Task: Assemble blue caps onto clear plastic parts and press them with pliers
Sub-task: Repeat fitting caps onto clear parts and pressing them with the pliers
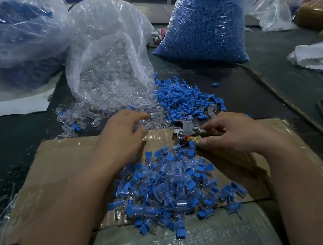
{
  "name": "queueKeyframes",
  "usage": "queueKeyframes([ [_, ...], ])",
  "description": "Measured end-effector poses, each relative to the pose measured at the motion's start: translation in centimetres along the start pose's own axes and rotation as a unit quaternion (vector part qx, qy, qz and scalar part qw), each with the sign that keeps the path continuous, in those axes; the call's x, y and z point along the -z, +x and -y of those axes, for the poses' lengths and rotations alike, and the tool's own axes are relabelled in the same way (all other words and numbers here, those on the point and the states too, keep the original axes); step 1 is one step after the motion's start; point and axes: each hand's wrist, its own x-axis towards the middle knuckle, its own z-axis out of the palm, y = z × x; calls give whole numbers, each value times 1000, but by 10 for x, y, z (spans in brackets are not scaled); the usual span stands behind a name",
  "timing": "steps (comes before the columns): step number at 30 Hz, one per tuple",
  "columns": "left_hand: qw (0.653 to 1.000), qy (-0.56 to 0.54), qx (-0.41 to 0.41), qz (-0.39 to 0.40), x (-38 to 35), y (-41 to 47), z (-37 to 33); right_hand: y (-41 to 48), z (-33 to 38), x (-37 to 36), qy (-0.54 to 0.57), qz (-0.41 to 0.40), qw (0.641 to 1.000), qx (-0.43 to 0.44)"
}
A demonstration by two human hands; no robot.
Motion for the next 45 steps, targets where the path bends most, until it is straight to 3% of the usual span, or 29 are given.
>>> queueKeyframes([
  [5,993,93,-4,75,-7,2,2,3,-2,-3,11,-22,1000,15],
  [14,995,87,23,-37,0,3,3,8,-6,-2,50,-87,995,4],
  [22,995,94,32,-26,-1,4,4,21,-7,-5,98,-213,972,-21],
  [28,995,90,37,-33,-2,3,6,39,1,-14,21,-195,980,-17],
  [32,997,54,21,-53,-1,1,3,45,-1,-18,-27,-154,987,-42],
  [37,993,-61,-14,-95,3,-4,-9,46,0,-19,-4,-163,986,-25],
  [42,986,-154,-12,-68,6,-9,-17,45,0,-19,3,-147,989,-19],
  [45,975,-216,7,-46,7,-11,-21,40,-1,-18,46,-191,981,4],
])
